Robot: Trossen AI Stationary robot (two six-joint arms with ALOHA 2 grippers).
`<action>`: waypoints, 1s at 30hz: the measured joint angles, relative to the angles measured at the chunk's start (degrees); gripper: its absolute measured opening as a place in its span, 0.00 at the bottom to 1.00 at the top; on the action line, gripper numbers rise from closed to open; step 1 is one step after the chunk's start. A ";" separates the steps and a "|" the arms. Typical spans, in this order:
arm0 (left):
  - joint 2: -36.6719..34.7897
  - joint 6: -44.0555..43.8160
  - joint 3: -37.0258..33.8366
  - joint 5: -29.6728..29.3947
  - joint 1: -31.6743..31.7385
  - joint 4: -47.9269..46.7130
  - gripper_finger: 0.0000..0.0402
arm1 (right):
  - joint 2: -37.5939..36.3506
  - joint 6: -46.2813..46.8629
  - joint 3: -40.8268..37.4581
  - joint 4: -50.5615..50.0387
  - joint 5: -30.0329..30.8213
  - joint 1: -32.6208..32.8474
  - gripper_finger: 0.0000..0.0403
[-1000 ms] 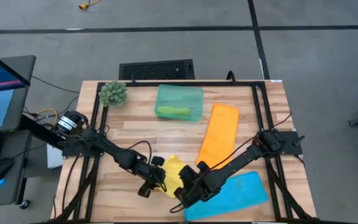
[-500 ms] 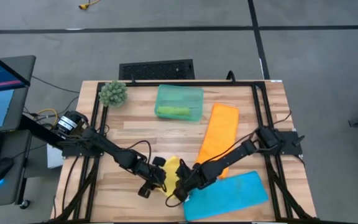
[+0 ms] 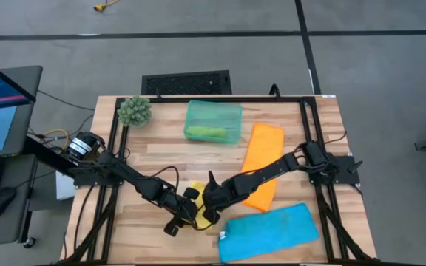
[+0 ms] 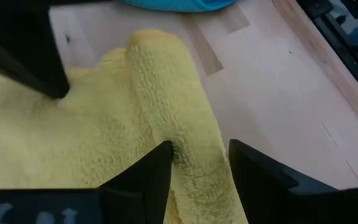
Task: Roll microfiber towels into tight, uniform cylinder then place into a basket
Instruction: Roll the yellow towel
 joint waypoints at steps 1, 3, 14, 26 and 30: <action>0.00 0.00 0.00 -0.08 0.06 0.00 0.38 | 0.01 -0.45 -0.02 0.03 -0.06 -0.61 0.00; 0.00 0.00 0.00 -0.12 0.11 0.07 0.38 | 0.07 -1.29 -0.07 0.40 -0.38 -1.69 0.00; 0.00 0.81 0.00 -4.87 0.18 -0.66 0.38 | -0.24 -3.45 -0.31 3.90 -2.33 -2.95 0.02; -3.68 -2.89 0.00 -9.54 0.14 -2.09 0.38 | -0.37 -2.53 -0.28 3.78 -2.33 -2.82 0.00; -6.11 -4.68 0.00 -9.37 -0.66 -4.08 0.38 | -0.40 -2.51 -0.28 3.81 -2.51 -2.82 0.00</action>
